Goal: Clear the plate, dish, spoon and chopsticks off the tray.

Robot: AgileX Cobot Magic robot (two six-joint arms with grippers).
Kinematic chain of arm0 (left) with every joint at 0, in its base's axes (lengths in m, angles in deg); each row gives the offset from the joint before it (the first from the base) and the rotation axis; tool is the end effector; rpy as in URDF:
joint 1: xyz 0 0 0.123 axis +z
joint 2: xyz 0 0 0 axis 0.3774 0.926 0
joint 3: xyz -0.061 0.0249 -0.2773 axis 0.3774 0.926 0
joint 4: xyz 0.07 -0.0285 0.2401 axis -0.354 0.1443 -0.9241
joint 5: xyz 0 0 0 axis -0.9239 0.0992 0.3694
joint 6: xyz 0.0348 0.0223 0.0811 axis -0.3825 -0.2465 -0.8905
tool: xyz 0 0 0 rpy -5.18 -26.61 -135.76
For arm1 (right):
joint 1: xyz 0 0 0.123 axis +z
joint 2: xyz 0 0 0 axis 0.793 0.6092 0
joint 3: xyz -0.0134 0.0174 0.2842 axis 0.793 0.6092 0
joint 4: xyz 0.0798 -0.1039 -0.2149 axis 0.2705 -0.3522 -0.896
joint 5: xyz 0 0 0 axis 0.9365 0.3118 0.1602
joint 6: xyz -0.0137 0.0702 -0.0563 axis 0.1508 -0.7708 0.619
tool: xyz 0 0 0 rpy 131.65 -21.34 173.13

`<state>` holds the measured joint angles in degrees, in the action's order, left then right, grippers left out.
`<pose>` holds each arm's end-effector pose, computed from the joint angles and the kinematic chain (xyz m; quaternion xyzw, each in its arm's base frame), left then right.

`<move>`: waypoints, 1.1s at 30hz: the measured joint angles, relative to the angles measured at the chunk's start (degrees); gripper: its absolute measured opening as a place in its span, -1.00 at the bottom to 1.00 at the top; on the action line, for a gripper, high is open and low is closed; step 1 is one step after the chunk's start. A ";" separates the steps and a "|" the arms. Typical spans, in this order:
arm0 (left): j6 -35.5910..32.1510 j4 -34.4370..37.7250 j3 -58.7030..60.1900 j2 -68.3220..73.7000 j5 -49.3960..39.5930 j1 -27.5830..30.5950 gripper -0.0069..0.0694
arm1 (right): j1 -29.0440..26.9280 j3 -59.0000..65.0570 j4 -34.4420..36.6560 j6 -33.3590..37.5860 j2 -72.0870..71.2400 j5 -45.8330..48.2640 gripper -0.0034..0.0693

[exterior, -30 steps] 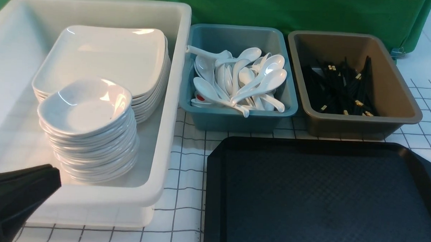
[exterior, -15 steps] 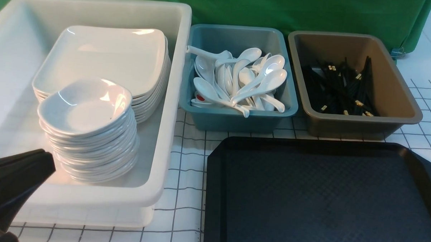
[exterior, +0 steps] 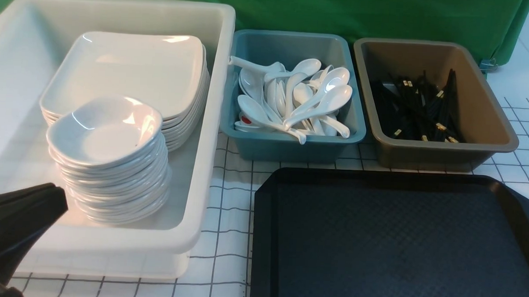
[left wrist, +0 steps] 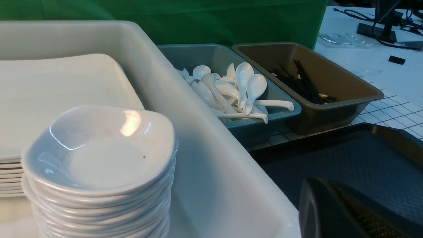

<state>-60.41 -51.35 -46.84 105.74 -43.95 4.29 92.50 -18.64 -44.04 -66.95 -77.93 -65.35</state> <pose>0.0758 -0.0385 0.3037 0.1263 0.7604 -0.1864 0.6092 0.0038 -0.0053 0.3513 -0.1887 0.5181 0.2236 0.8037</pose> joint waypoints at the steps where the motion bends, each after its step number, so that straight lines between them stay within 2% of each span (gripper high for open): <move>1: 0.75 -2.74 0.00 -0.40 0.00 0.00 -0.83 | 0.00 0.00 0.00 0.00 0.00 0.00 -0.56; 6: 8.43 -15.87 5.80 -5.71 4.95 2.19 -0.83 | 0.00 0.00 0.00 0.00 0.00 0.00 -0.53; 8: 9.15 -16.95 8.95 -8.28 7.46 4.35 -0.83 | 0.00 0.00 0.00 0.00 0.00 0.00 -0.52; 13: 9.65 -16.67 21.21 -18.03 15.08 14.12 -0.82 | 0.00 0.00 0.00 0.00 0.00 0.00 -0.48; 16: 9.79 -16.85 24.99 -20.90 14.05 17.02 -0.82 | 0.00 0.00 0.00 0.00 0.00 0.00 -0.46; 21: 9.95 -19.62 25.35 -21.31 7.97 17.01 -0.82 | 0.00 0.00 0.00 0.00 0.00 -0.14 -0.43; 33: 9.95 -20.62 25.35 -21.34 7.94 16.95 -0.82 | 0.00 0.00 0.00 0.00 0.00 -0.14 -0.34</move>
<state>-50.46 -71.98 -21.49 84.40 -36.02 21.24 92.50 -18.64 -44.04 -66.95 -77.93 -65.48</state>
